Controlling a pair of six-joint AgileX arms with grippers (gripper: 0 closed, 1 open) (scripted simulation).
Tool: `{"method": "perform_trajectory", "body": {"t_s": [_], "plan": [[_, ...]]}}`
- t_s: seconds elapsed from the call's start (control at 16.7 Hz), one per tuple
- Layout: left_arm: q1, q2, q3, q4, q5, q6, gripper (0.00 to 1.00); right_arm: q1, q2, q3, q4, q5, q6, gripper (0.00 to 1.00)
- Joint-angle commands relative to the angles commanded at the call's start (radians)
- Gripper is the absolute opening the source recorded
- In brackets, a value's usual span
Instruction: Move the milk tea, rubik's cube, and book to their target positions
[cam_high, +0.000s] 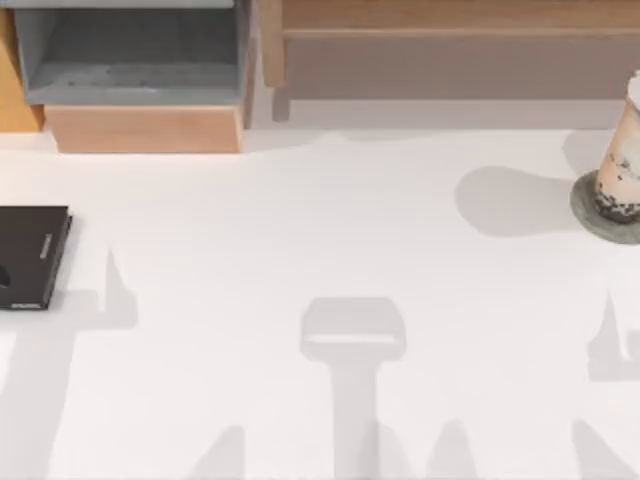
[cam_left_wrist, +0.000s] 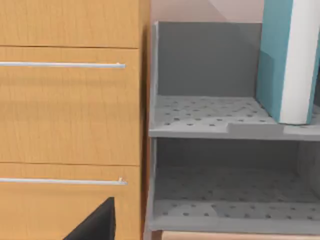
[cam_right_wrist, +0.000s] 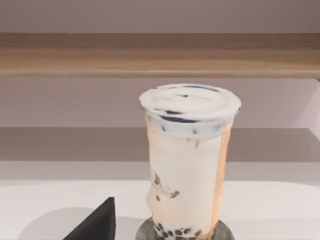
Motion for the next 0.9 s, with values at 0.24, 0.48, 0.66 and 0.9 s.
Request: {"method": "perform_trajectory", "body": {"t_s": [0.24, 0.48, 0.66, 0.9], "plan": [[-0.056, 0.385, 0.261, 0.131, -0.059, -0.003, 1.00, 0.000, 0.000, 0.000, 0.000, 0.000, 0.000, 1.00], [-0.121, 0.835, 0.539, 0.268, -0.116, -0.004, 1.00, 0.000, 0.000, 0.000, 0.000, 0.000, 0.000, 1.00], [-0.170, 1.154, 0.731, 0.363, -0.154, -0.003, 1.00, 0.000, 0.000, 0.000, 0.000, 0.000, 0.000, 1.00], [-0.223, 1.474, 0.931, 0.460, -0.190, 0.000, 1.00, 0.000, 0.000, 0.000, 0.000, 0.000, 0.000, 1.00]]}}
